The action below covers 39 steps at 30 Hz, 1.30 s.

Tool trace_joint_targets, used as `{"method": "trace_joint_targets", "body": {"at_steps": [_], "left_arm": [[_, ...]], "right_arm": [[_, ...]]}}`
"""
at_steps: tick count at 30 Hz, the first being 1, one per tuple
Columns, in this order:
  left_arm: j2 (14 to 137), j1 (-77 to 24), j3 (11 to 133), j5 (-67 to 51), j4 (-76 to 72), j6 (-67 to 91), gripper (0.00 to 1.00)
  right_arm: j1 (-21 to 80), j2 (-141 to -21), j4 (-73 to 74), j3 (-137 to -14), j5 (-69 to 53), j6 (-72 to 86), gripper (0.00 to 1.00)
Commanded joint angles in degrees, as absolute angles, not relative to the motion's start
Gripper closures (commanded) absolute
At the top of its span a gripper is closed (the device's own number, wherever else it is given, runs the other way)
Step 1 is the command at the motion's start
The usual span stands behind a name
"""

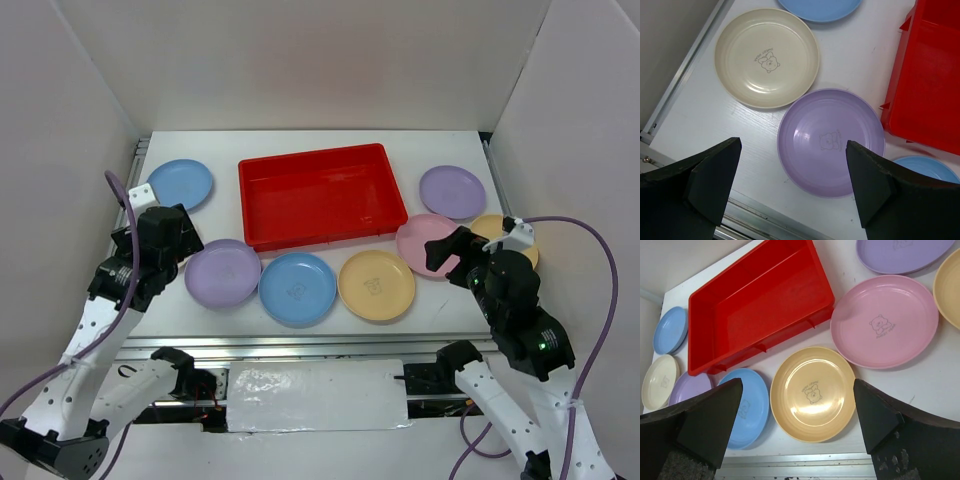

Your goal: Place the plates into the plastic bin on the countertop

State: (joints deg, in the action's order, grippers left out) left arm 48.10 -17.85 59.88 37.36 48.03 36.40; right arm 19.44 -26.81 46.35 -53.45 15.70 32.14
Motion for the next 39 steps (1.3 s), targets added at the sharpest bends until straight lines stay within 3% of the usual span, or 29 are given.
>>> {"method": "trace_joint_targets", "body": {"at_steps": [1, 8, 15, 26, 28, 35, 39], "left_arm": [[48.95, -17.67, 61.00, 38.23, 48.34, 36.83, 0.01], [49.13, -17.67, 60.82, 37.79, 48.08, 36.47, 0.01], [49.57, -17.67, 60.82, 37.27, 47.99, 36.12, 0.01], [51.06, -17.67, 60.64, 33.84, 47.02, 34.19, 0.01], [50.98, -17.67, 60.56, 33.66, 46.93, 34.10, 0.01], [51.15, -17.75, 60.56, 32.96, 46.58, 34.01, 0.01], [51.15, -17.67, 60.47, 32.08, 46.32, 33.58, 0.01]], "right_arm": [[19.34, -27.42, 48.25, -56.43, 16.87, 32.61, 0.00], [19.25, -27.25, 45.88, -53.18, 13.36, 35.50, 0.00], [18.54, -34.61, 38.94, -39.58, 3.61, 44.19, 0.00], [21.00, -41.92, 32.35, -25.94, 8.79, 53.87, 0.02], [21.09, -43.15, 31.55, -24.96, 8.79, 55.01, 0.10], [23.55, -44.47, 32.34, -23.74, 10.81, 59.94, 0.13], [24.34, -44.73, 31.91, -22.68, 13.27, 61.79, 0.27]]}}
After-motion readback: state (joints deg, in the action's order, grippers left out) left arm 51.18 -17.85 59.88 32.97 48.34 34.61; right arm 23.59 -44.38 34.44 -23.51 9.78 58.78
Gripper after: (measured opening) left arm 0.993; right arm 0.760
